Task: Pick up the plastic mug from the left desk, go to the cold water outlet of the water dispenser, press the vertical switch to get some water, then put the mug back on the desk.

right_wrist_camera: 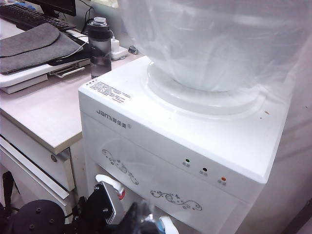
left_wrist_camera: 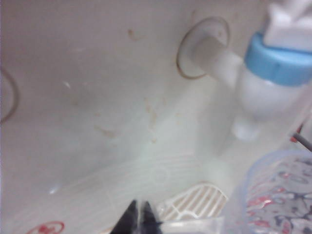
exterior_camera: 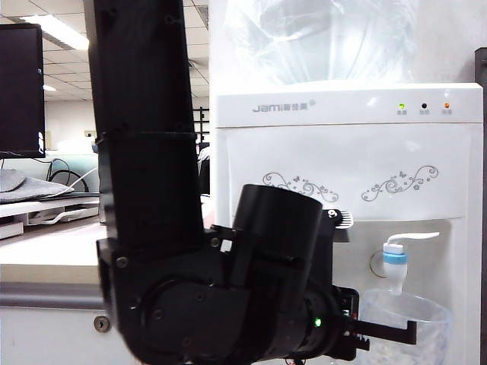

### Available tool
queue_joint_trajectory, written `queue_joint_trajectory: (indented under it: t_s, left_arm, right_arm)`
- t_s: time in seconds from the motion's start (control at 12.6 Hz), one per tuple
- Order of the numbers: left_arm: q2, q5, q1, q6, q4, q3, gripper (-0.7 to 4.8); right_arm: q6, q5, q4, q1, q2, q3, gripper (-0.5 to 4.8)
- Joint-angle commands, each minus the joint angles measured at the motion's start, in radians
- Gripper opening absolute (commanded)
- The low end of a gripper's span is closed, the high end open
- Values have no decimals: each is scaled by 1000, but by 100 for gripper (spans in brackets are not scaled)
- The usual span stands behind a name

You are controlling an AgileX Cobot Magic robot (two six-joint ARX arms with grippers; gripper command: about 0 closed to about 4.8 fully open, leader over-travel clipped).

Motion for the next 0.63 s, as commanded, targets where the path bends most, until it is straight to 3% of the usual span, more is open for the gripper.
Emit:
queue_joint_trajectory:
  t_s: [0.08,0.55,0.63]
  left_arm:
    - [-5,-70,-15,-12,-18,18,-5]
    - [4,-132,-55,-64,-43,61,-5]
    - [5,-155,-58,-146,-128,93,-5]
  right_arm:
    - [-3,3,13,0,-1,3,-1]
    - [-2,2,6,0,-1,3,-1]
    - [-2,2,6,0,-1,3,-1]
